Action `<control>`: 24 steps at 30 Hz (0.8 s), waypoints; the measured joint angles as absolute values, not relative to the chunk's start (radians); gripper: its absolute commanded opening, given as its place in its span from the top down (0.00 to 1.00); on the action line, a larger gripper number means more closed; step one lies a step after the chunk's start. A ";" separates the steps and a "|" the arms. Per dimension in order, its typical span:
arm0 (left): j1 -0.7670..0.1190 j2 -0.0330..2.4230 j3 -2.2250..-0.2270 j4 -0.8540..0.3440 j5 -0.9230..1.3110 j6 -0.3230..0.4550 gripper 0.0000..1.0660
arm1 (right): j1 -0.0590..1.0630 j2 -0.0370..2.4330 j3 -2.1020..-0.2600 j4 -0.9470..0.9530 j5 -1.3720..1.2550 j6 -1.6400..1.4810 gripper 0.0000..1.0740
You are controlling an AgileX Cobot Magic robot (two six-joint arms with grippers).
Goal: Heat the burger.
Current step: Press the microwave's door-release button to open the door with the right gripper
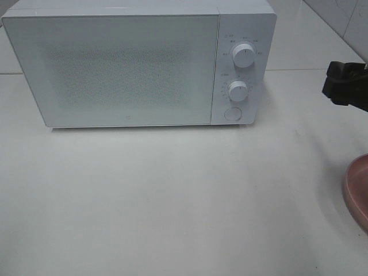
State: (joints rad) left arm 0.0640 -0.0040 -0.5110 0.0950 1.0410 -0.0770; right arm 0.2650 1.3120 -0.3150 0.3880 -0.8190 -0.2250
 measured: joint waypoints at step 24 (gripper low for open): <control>0.064 -0.004 -0.511 0.095 1.041 -0.077 0.06 | 0.703 1.599 -0.340 0.871 -1.188 -0.388 0.29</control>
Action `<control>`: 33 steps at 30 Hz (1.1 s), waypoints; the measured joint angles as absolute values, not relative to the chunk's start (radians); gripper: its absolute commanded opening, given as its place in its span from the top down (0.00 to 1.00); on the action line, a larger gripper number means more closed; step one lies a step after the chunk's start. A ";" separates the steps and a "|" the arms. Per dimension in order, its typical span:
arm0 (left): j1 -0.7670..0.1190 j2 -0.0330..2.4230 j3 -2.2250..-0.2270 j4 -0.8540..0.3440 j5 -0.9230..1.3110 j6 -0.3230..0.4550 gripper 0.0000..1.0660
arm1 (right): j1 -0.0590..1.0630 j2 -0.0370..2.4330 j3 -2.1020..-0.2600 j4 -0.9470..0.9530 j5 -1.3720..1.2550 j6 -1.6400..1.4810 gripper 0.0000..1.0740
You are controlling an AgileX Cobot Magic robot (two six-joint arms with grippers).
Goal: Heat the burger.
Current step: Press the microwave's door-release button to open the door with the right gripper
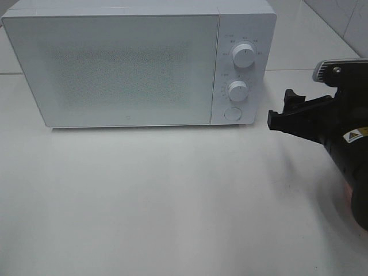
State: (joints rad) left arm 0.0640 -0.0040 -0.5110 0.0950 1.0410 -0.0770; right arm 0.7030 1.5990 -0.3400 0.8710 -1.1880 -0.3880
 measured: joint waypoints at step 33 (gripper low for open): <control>0.064 -0.004 -0.511 0.097 1.041 -0.077 0.06 | 0.862 1.836 -0.541 0.983 -1.206 -0.407 0.29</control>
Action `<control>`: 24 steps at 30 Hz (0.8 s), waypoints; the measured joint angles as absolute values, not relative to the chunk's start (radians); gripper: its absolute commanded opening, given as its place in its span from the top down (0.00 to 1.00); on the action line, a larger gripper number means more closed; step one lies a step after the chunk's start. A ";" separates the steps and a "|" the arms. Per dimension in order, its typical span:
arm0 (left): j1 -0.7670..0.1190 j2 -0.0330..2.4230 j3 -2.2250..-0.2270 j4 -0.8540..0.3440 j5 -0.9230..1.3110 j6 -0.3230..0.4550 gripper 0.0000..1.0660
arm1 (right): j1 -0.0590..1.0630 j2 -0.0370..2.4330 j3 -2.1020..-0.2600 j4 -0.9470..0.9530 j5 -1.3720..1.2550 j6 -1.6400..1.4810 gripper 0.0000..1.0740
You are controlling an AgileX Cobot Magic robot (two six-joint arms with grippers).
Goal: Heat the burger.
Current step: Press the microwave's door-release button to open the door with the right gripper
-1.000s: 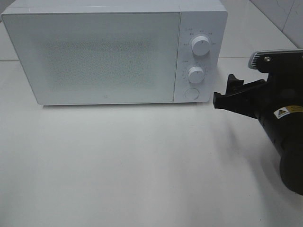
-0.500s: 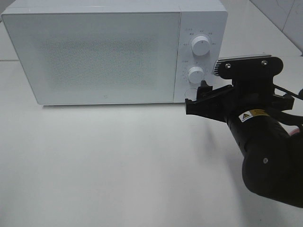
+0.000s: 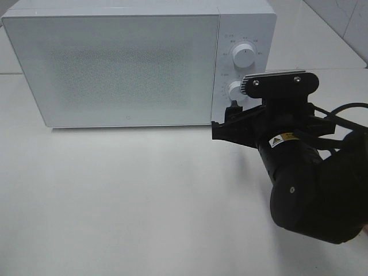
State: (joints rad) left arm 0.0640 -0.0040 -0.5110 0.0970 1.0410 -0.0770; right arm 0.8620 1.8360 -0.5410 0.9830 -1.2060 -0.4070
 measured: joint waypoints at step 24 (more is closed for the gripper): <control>0.064 -0.004 -0.511 0.097 1.041 -0.077 0.06 | 0.862 1.848 -0.541 0.980 -1.030 0.750 0.84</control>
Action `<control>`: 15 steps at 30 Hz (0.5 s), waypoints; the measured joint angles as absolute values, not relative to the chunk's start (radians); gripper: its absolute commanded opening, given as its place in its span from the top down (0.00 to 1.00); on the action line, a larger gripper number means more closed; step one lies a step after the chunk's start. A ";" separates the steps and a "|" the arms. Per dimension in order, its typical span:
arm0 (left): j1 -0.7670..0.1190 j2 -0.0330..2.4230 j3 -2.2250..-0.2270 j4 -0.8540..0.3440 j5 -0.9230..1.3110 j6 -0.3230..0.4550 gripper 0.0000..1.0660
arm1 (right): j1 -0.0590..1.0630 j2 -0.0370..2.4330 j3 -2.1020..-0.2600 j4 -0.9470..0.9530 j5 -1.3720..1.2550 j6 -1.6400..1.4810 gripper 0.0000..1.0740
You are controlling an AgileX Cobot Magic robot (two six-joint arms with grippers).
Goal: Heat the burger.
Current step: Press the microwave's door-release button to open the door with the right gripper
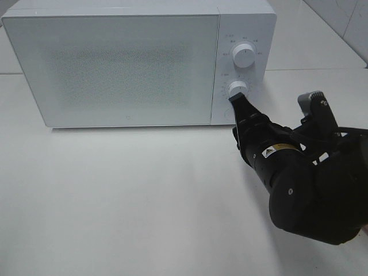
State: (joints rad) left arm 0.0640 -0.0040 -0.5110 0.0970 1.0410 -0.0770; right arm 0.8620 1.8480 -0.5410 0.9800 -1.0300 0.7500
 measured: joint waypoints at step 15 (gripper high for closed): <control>0.064 -0.004 -0.511 0.097 1.041 -0.077 0.06 | 0.862 1.862 -0.547 0.980 -0.965 1.024 1.00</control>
